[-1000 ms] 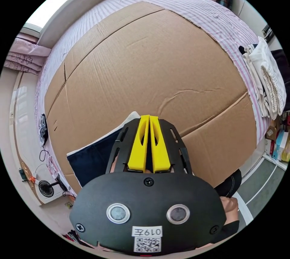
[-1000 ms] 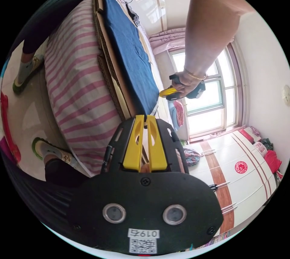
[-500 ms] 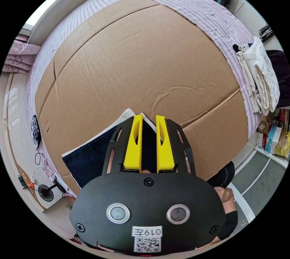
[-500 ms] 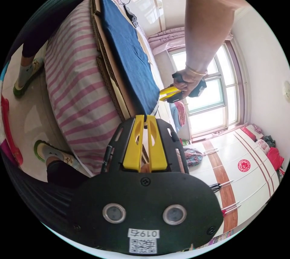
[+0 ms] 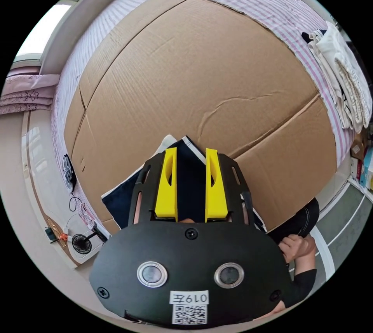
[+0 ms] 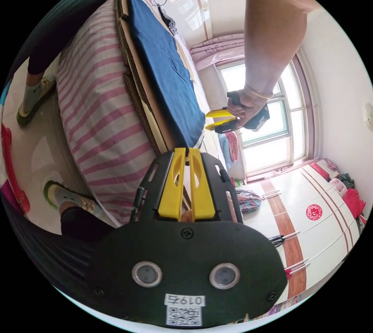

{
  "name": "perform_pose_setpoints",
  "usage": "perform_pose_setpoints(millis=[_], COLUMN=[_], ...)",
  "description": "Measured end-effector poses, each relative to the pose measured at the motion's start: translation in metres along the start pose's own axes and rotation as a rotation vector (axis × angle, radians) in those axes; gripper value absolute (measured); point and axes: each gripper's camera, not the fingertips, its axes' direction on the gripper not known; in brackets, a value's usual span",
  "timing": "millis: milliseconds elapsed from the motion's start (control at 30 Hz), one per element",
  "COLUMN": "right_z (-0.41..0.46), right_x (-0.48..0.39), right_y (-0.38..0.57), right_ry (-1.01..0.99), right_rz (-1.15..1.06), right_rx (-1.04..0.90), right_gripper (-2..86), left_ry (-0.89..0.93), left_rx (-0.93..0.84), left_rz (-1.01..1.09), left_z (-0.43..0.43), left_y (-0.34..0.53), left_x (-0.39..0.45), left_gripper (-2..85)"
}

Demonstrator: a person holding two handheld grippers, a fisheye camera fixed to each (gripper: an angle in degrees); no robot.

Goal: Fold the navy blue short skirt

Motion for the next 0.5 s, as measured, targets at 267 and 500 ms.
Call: perform_pose_setpoints(millis=[267,500], right_z=[0.0,0.0], right_x=[-0.003,-0.007], right_y=[-0.004,-0.008], right_ry=[0.006,0.011], right_rz=[-0.011,-0.026], right_rx=[-0.005,-0.006], right_gripper=[-0.7,-0.9], left_ry=[-0.07,-0.029], left_rx=[0.038,0.071], left_rz=[-0.003,-0.002], left_z=[0.003,0.009], left_y=[0.01,0.026], left_x=[0.001,-0.018], left_gripper=[6.0,1.5])
